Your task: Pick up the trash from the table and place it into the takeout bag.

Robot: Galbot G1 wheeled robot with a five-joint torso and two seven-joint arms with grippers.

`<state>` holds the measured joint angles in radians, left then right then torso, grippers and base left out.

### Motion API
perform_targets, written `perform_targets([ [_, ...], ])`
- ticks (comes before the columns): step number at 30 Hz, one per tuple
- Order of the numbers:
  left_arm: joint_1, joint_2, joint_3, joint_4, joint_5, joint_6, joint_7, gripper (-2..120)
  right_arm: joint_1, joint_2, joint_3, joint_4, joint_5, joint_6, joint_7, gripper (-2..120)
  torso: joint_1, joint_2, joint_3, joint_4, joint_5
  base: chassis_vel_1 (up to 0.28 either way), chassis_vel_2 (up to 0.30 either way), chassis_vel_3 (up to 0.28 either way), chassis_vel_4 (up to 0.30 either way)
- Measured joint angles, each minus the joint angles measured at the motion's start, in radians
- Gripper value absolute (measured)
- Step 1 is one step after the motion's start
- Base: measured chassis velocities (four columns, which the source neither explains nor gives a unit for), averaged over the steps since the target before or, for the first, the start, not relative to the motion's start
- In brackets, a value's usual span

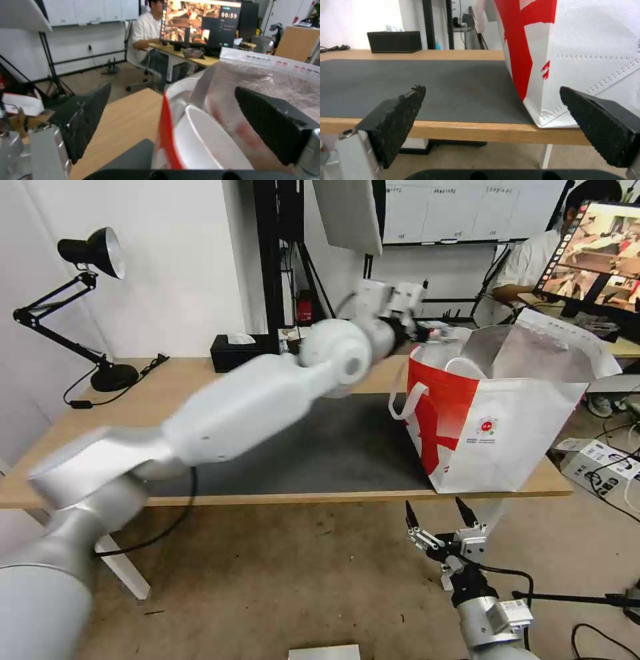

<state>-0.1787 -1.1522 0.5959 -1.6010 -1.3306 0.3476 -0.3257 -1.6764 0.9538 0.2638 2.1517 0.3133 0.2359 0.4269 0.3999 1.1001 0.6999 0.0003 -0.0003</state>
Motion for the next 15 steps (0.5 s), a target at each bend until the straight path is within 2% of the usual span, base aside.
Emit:
perform_targets([
  [1,0.0,0.0,0.0,0.0,0.0,0.0,0.0,99,0.0,0.0,0.0,0.0,0.0,0.0,0.0,100,0.0,0.0,0.0,0.0,0.0,0.0,0.0,0.0,0.0],
  [4,0.079,0.099,-0.045,-0.077,0.051,-0.027,0.01,100,0.0,0.0,0.0,0.0,0.0,0.0,0.0,100,0.0,0.0,0.0,-0.0004,0.0,0.0,0.0,0.0,0.0],
  [5,0.079,0.099,-0.045,-0.077,0.051,-0.027,0.01,100,0.0,0.0,0.0,0.0,0.0,0.0,0.0,100,0.0,0.0,0.0,-0.0004,0.0,0.0,0.0,0.0,0.0],
  [7,0.165,0.167,-0.096,-0.119,0.097,-0.051,0.011,100,0.0,0.0,0.0,0.0,0.0,0.0,0.0,100,0.0,0.0,0.0,0.0,-0.0003,0.0,0.0,0.0,0.0],
  [8,0.165,0.167,-0.096,-0.119,0.097,-0.051,0.011,100,0.0,0.0,0.0,0.0,0.0,0.0,0.0,100,0.0,0.0,0.0,0.0,-0.0003,0.0,0.0,0.0,0.0],
  [11,0.306,0.258,-0.181,-0.171,0.157,-0.111,0.04,100,0.0,0.0,0.0,0.0,0.0,0.0,0.0,100,0.0,0.0,0.0,-0.0002,-0.0004,0.0,0.0,0.0,0.0],
  [12,0.306,0.258,-0.181,-0.171,0.157,-0.111,0.04,100,0.0,0.0,0.0,0.0,0.0,0.0,0.0,100,0.0,0.0,0.0,-0.0002,-0.0004,0.0,0.0,0.0,0.0],
  [15,0.445,0.34,-0.28,-0.212,0.271,-0.196,0.069,100,0.0,0.0,0.0,0.0,0.0,0.0,0.0,100,0.0,0.0,0.0,-0.0002,-0.0001,0.0,0.0,0.0,0.0],
])
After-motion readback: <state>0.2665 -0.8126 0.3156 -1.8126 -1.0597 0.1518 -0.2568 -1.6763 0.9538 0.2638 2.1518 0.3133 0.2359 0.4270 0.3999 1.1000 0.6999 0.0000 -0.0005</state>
